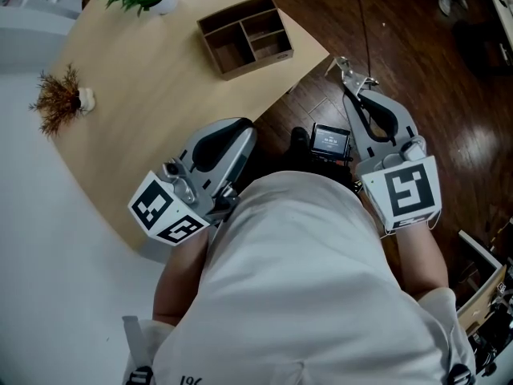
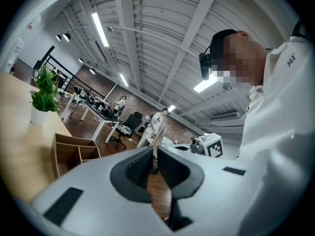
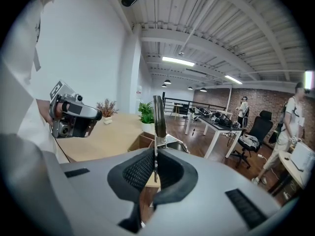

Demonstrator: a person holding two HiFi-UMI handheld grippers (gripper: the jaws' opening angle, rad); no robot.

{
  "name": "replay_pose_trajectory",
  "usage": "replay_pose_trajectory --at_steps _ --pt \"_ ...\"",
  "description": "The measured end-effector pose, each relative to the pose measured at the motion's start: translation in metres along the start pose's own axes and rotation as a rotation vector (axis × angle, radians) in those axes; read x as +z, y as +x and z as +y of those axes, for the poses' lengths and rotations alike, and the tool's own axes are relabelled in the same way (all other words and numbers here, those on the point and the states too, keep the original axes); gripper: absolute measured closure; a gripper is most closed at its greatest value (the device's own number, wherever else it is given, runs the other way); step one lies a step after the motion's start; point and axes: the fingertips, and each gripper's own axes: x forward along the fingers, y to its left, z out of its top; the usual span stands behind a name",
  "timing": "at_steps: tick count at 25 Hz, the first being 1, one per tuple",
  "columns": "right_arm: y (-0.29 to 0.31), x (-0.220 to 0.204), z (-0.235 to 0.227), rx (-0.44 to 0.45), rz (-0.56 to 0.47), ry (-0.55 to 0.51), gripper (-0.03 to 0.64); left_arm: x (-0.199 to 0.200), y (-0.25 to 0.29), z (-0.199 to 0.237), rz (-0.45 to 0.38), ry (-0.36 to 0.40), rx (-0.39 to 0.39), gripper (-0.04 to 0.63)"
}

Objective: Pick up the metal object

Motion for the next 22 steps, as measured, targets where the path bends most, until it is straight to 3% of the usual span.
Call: replay_pose_trajectory --at_steps 22 --pt "0.0029 0.0103 -0.0054 -0.004 -0.010 -0.034 0.612 -0.0001 0.0014 0.0005 0.005 -0.005 -0.002 0.591"
